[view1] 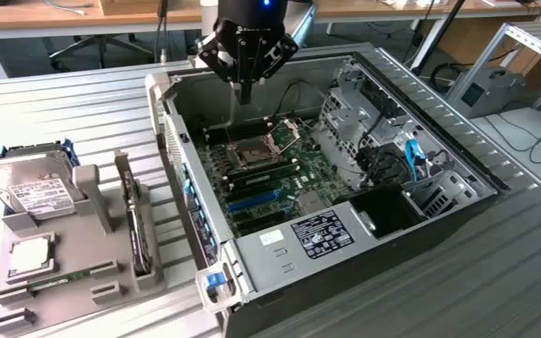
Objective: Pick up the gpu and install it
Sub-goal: 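Reach for the gpu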
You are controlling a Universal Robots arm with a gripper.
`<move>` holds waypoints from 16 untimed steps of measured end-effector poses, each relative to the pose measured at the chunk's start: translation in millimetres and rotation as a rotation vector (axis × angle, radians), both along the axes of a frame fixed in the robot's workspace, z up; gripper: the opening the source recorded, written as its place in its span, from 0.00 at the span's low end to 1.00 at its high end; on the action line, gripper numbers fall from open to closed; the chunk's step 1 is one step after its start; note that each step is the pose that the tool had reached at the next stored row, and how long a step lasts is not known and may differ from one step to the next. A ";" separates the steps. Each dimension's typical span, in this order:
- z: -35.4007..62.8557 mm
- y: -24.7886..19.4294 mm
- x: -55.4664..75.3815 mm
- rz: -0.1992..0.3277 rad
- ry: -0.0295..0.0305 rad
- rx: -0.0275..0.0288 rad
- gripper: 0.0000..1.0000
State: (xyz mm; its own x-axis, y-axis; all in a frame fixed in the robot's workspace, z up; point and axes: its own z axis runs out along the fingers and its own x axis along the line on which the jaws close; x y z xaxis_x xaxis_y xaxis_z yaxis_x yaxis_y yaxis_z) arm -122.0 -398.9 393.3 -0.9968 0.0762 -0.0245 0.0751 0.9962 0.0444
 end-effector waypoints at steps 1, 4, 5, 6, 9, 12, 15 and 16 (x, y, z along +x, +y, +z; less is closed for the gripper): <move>0.0 0.0 0.0 0.000 0.0000 0.0000 0.11; 0.0 0.0 -2.3 0.000 0.0000 0.0000 0.11; 0.0 0.0 -2.9 0.000 0.0000 0.0000 0.11; 0.0 0.0 -3.4 0.000 0.0000 0.0000 0.11; 0.0 0.0 -5.0 0.000 0.0001 0.0000 0.11; 0.0 0.0 -5.8 0.000 0.0000 0.0000 0.11; 0.0 0.0 -7.1 0.000 0.0000 0.0000 0.11; 0.0 0.0 -7.6 0.000 0.0000 0.0000 0.11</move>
State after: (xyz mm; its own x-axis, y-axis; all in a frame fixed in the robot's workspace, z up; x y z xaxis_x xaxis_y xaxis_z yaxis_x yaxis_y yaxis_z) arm -129.6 -398.9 393.3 -0.9968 0.0762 -0.0244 0.0751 0.9962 0.0443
